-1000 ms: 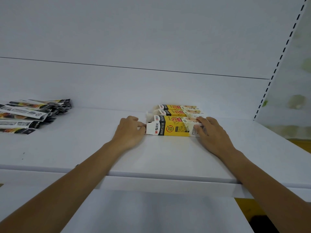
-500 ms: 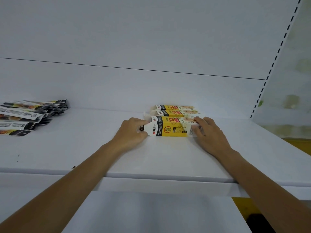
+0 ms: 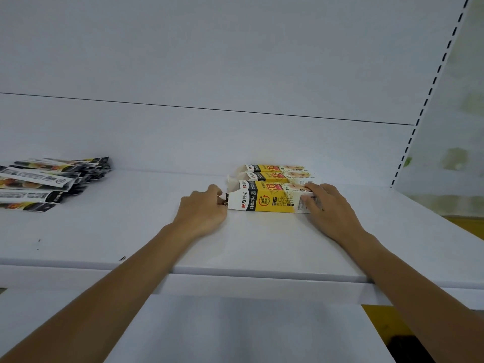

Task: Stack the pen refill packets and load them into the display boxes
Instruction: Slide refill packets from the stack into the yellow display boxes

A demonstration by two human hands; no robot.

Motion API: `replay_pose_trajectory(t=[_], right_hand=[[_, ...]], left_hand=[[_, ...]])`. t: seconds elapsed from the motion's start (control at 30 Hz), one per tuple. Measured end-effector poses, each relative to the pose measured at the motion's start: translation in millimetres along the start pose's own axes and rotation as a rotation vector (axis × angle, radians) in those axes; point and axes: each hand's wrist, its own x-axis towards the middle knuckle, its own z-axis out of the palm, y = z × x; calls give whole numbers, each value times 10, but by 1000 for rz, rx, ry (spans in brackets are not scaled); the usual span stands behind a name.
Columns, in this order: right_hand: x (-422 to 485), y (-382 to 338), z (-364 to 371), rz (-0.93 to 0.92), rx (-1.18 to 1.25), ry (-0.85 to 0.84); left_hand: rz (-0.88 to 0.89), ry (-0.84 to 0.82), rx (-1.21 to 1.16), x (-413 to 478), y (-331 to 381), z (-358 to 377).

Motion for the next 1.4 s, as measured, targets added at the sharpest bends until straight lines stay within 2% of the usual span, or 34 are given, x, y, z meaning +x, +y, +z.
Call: replay_pose_trajectory(t=[0.13,0.23,0.33,0.47,0.57,0.7,0.87,1.0,1.23,1.4], right_hand=[[3,-6,11,-6,-7,6],[5,-10,13,-2,-13,13],[-3,-22,15,2,-29,10],[-1,-41,-12,22,-21,18],[-10,-45,-37,37,-50,19],[-12,-45,-46,42,-152,49],[-45,-91,-66,69,-294,85],[-19,-163,-143,14,-245,112],[236,-1181,-118,-217,11,170],[335,-1996,185,-401,45,136]], left_hand=[[13,-140,-162,-6,6,-2],[-6,-138,-243,5,14,-15],[-16,-112,-201,2,4,-17],[48,-249,-81,-48,23,-25],[88,-154,-108,-63,35,-36],[199,24,50,-112,134,-59],[205,8,31,-154,72,-80],[228,-7,90,-240,-225,-246],[196,61,19,-292,-826,-694],[127,206,-6,-385,-1357,-1178]])
